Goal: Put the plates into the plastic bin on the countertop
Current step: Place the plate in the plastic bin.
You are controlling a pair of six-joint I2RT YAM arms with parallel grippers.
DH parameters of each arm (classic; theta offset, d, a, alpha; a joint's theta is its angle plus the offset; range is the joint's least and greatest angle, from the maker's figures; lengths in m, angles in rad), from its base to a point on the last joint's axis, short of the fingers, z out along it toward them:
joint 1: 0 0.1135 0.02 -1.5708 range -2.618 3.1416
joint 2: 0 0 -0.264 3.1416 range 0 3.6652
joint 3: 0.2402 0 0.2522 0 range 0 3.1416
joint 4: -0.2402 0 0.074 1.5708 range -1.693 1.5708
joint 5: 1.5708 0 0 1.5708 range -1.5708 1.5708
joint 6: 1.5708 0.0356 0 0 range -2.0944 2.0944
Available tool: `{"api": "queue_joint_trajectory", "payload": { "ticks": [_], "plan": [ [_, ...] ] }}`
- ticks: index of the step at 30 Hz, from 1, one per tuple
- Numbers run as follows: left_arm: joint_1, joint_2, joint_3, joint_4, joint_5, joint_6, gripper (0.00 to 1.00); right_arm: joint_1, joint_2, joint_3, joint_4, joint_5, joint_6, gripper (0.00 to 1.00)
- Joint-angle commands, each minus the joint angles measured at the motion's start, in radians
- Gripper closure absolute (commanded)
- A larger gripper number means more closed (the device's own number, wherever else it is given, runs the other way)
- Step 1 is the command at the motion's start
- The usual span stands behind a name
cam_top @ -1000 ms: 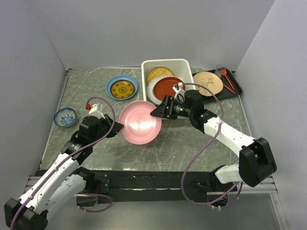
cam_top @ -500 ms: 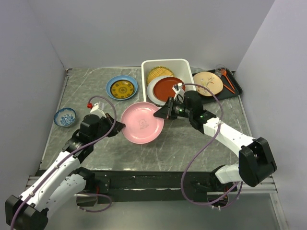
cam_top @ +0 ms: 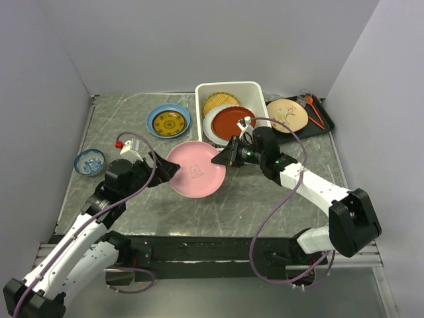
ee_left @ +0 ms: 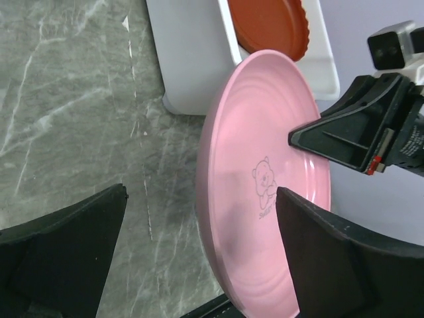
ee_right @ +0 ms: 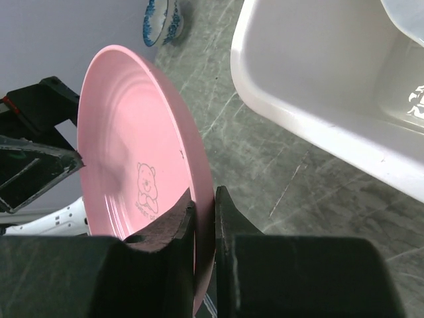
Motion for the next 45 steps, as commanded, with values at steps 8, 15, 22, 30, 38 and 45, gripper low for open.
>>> {"api": "queue_joint_trajectory", "payload": {
  "ticks": [8,15,22,30,38,45],
  "plan": [
    [-0.001,-0.040,0.006,0.013,-0.070,0.002,0.01,0.004,-0.082,0.022,-0.002,0.020,-0.001,1.00],
    [-0.001,-0.080,-0.012,0.045,-0.072,-0.021,0.01,-0.051,-0.118,0.041,-0.051,0.033,-0.016,1.00],
    [-0.002,-0.163,-0.020,0.057,-0.073,-0.008,0.01,-0.118,-0.043,0.172,-0.174,0.093,-0.084,1.00],
    [-0.002,-0.198,-0.018,-0.009,-0.073,0.012,0.01,-0.190,0.048,0.281,-0.157,0.102,-0.076,1.00],
    [-0.001,-0.204,-0.030,-0.030,-0.101,0.008,0.01,-0.269,0.106,0.362,-0.127,0.093,-0.047,1.00],
    [-0.001,-0.166,-0.024,-0.007,-0.084,0.017,0.01,-0.325,0.140,0.387,-0.122,0.091,-0.024,1.00]
  ]
}}
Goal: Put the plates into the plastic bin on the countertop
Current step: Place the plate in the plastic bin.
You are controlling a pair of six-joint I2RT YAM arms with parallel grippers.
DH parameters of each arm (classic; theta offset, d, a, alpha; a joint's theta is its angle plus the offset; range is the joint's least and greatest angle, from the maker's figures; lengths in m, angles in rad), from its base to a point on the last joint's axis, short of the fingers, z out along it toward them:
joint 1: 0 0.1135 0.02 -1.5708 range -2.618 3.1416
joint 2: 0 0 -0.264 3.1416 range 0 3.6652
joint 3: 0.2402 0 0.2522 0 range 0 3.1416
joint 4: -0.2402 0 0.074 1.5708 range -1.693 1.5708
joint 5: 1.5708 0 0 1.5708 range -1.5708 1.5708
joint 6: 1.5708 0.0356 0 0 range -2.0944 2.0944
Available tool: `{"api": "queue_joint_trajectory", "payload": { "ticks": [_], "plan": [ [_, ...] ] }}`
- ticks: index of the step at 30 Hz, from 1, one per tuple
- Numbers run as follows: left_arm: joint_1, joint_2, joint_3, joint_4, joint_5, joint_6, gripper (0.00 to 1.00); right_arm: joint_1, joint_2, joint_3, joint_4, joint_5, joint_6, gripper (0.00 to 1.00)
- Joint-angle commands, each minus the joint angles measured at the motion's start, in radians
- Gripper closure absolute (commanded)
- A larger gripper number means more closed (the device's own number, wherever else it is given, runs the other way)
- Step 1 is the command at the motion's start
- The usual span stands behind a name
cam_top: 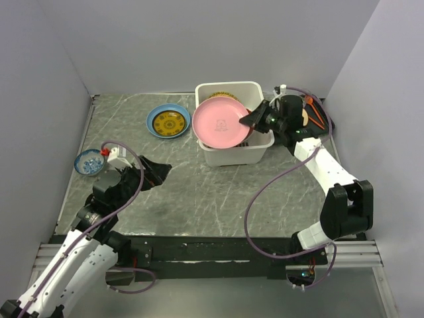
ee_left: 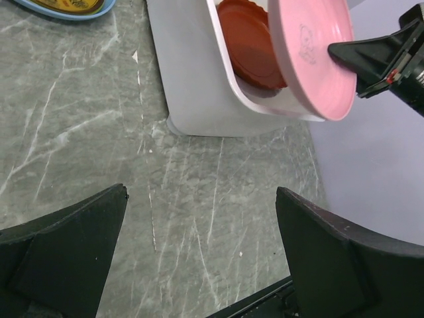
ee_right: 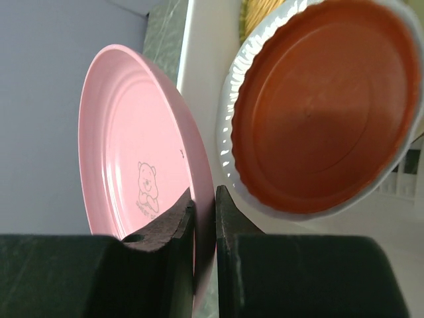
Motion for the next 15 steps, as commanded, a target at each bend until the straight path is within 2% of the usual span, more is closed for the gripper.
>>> {"api": "queue_joint_trajectory", "payload": {
  "ticks": [1,15],
  "plan": [
    [-0.001,0.023,0.004,0.044,0.023,0.017,0.01,-0.030,0.017,0.063,0.057,-0.003,0.024,1.00],
    [-0.001,0.108,-0.005,0.119,0.074,0.020,0.01,-0.073,0.075,0.111,0.032,0.072,-0.014,1.00]
  ]
}}
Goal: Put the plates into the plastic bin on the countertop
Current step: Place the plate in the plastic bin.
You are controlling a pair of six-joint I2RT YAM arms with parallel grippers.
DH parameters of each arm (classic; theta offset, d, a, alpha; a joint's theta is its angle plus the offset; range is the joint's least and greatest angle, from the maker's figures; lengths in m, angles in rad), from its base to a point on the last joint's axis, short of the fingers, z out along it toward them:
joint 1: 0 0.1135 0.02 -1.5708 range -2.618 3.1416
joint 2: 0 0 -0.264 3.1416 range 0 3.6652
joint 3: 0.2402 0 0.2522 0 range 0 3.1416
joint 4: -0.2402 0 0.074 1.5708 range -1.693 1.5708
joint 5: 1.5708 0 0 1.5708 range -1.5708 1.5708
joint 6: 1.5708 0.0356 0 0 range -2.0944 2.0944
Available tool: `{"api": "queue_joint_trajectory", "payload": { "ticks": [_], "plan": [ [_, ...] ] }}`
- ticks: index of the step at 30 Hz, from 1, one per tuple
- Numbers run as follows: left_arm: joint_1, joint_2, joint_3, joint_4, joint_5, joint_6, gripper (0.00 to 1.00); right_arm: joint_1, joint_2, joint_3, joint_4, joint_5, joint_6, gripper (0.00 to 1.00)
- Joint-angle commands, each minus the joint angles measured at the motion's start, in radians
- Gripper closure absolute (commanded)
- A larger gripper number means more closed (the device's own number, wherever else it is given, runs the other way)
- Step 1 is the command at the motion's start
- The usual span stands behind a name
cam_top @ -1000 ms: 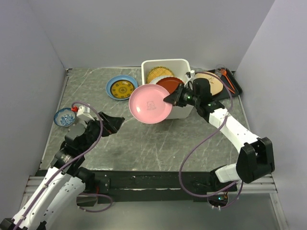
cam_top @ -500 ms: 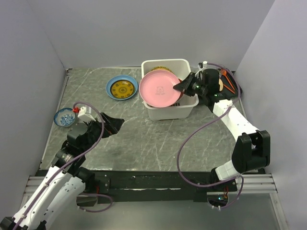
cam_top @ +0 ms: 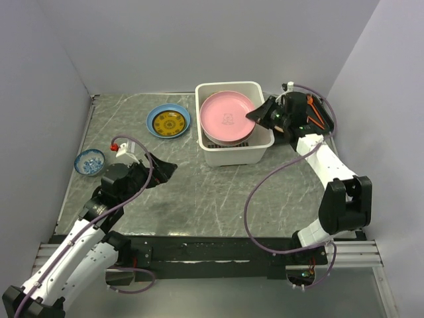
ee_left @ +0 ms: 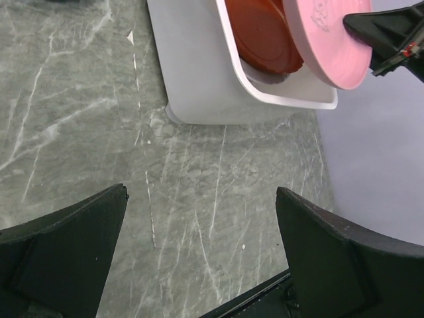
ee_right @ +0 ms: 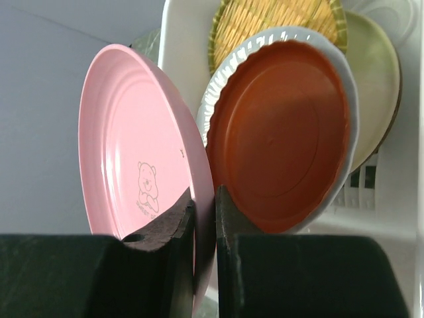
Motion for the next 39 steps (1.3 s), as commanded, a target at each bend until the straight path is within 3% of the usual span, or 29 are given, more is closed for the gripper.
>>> {"api": "queue_joint_trajectory", "payload": {
  "ticks": [1,21,24,28,31,34,39],
  "plan": [
    [-0.001,-0.008,-0.004,0.059,0.019,0.016,0.01,-0.019,0.059,0.081,0.028,0.026,-0.020,1.00],
    [-0.001,-0.007,-0.013,0.051,0.008,0.005,0.01,-0.025,0.209,0.167,-0.003,0.098,-0.046,0.95],
    [-0.002,0.002,-0.012,0.057,0.008,0.011,0.01,-0.027,0.208,0.167,-0.017,0.104,-0.050,0.89],
    [-0.001,0.013,-0.018,0.068,0.022,0.016,0.01,-0.027,0.194,0.150,-0.032,0.110,-0.059,0.48],
    [-0.001,0.028,-0.010,0.072,0.022,0.025,0.01,-0.025,0.163,0.139,-0.049,0.132,-0.073,0.31],
    [-0.001,0.047,0.008,0.063,0.011,0.039,0.01,-0.027,0.117,0.136,-0.074,0.161,-0.087,0.22],
    [-0.001,0.065,0.014,0.075,-0.024,0.039,0.01,-0.027,-0.001,0.121,-0.071,0.196,-0.093,0.16]
  ]
}}
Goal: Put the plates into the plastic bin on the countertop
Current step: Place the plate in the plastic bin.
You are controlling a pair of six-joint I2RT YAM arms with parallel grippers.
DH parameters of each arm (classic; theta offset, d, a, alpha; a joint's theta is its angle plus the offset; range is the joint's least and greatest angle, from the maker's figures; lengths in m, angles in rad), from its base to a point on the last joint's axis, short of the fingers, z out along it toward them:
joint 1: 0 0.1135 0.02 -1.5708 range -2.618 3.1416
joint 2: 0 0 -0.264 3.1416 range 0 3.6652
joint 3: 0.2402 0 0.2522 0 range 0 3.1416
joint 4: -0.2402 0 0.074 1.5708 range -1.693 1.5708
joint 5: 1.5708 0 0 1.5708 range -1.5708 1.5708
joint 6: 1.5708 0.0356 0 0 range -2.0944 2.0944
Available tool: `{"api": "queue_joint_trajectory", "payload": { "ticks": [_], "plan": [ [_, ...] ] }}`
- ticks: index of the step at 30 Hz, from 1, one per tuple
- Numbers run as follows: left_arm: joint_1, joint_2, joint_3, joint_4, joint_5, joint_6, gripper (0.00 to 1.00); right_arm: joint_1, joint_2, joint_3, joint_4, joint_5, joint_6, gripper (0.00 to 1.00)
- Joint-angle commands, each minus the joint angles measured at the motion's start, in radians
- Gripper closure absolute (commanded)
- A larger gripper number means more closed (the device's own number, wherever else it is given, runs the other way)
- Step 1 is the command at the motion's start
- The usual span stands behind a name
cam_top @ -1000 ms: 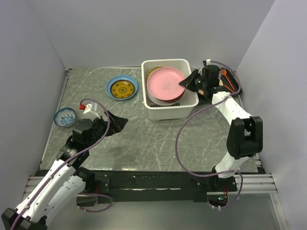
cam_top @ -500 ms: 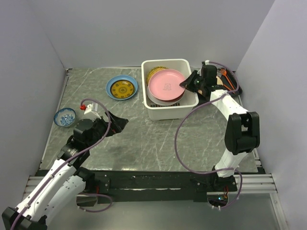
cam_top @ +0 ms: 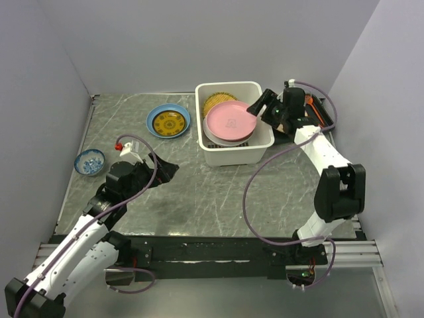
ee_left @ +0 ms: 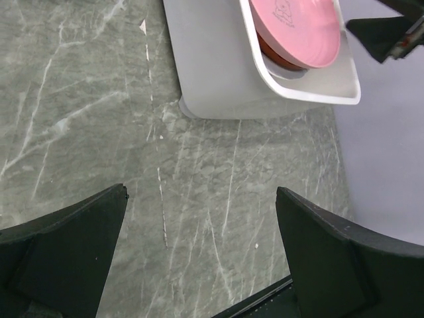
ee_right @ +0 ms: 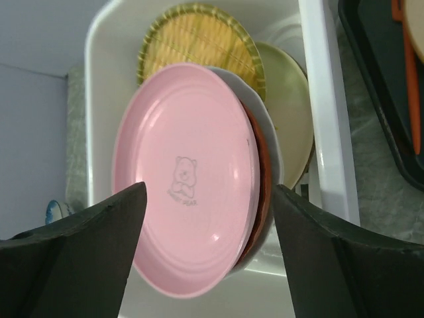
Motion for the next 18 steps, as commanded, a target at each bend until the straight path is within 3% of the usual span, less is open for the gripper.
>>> {"api": "queue_joint_trajectory", "payload": {
  "ticks": [1,7,11,18],
  "plan": [
    [-0.001,0.015,0.034,0.053,-0.030,0.021,0.01,-0.006,-0.155,-0.002,0.019,0.051,-0.024,0.15],
    [-0.001,0.133,0.075,0.078,-0.109,0.011,0.01,-0.005,-0.310,-0.089,0.101,0.008,-0.004,0.13],
    [0.019,0.308,0.163,0.041,-0.146,0.014,0.01,0.009,-0.403,-0.190,0.137,-0.009,0.014,0.13],
    [0.126,0.559,0.282,0.134,-0.067,-0.030,0.01,0.038,-0.528,-0.379,0.177,-0.032,0.019,0.14]
  ]
}}
